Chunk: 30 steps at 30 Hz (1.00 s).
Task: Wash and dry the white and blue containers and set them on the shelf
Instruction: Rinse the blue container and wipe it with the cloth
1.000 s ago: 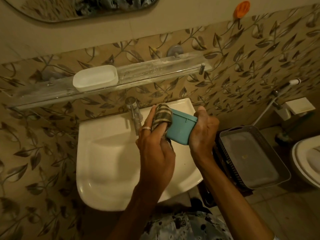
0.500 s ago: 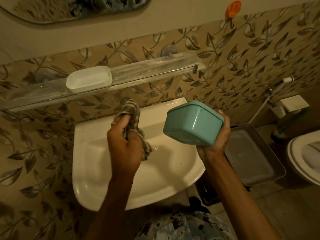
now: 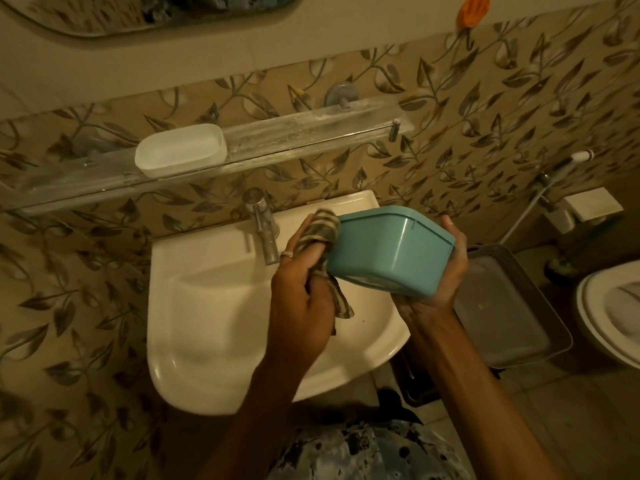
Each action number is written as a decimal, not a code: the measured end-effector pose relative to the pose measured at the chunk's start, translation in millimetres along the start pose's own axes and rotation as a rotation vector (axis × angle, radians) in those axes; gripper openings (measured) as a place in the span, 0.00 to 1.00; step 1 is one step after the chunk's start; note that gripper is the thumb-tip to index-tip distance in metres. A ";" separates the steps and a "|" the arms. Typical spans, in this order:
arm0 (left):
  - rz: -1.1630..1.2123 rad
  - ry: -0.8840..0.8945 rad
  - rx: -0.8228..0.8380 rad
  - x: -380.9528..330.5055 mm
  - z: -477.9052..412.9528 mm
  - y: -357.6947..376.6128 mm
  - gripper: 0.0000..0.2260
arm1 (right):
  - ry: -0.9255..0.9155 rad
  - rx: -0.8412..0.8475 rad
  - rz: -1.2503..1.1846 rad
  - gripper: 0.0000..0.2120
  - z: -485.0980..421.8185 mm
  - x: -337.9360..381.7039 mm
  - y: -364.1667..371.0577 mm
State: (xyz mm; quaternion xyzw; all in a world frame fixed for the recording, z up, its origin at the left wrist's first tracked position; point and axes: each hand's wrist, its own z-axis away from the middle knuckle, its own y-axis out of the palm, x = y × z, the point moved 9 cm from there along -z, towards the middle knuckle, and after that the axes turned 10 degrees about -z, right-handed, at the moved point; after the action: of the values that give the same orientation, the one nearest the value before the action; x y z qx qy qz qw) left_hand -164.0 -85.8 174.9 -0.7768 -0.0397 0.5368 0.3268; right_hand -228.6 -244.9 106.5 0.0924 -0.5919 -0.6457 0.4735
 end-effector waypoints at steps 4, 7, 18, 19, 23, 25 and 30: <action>0.079 -0.106 -0.002 3.9 3.5 4.5 0.22 | -0.020 -0.038 0.042 0.22 0.6 -1.3 -8.6; -0.054 0.130 -0.129 -34.4 18.8 1.4 0.23 | -0.061 -0.111 0.085 0.23 -1.5 -0.2 -15.2; 0.036 0.085 -0.076 10.2 -4.4 -3.1 0.17 | 0.234 -0.041 0.457 0.32 -7.6 -22.0 -16.6; 0.069 -0.003 -0.107 25.2 -10.9 -10.7 0.16 | 0.284 0.025 0.500 0.29 -5.3 -25.3 -15.6; 0.139 -0.052 -0.175 48.0 -27.9 -44.3 0.14 | 0.325 0.171 0.509 0.21 1.3 -26.6 -15.5; 0.140 0.020 -0.186 42.7 -33.3 -58.8 0.10 | 0.273 0.205 0.482 0.22 1.8 -21.3 -12.6; 0.076 0.178 -0.128 15.2 -41.0 -62.4 0.08 | 0.208 0.284 0.456 0.18 3.1 -19.5 -0.2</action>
State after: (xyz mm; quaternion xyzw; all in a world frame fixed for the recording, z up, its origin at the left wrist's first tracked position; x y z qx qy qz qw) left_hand -104.3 -49.8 205.5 -0.8416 -0.0152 0.4741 0.2583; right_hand -220.3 -228.8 98.6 0.0879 -0.6301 -0.4203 0.6470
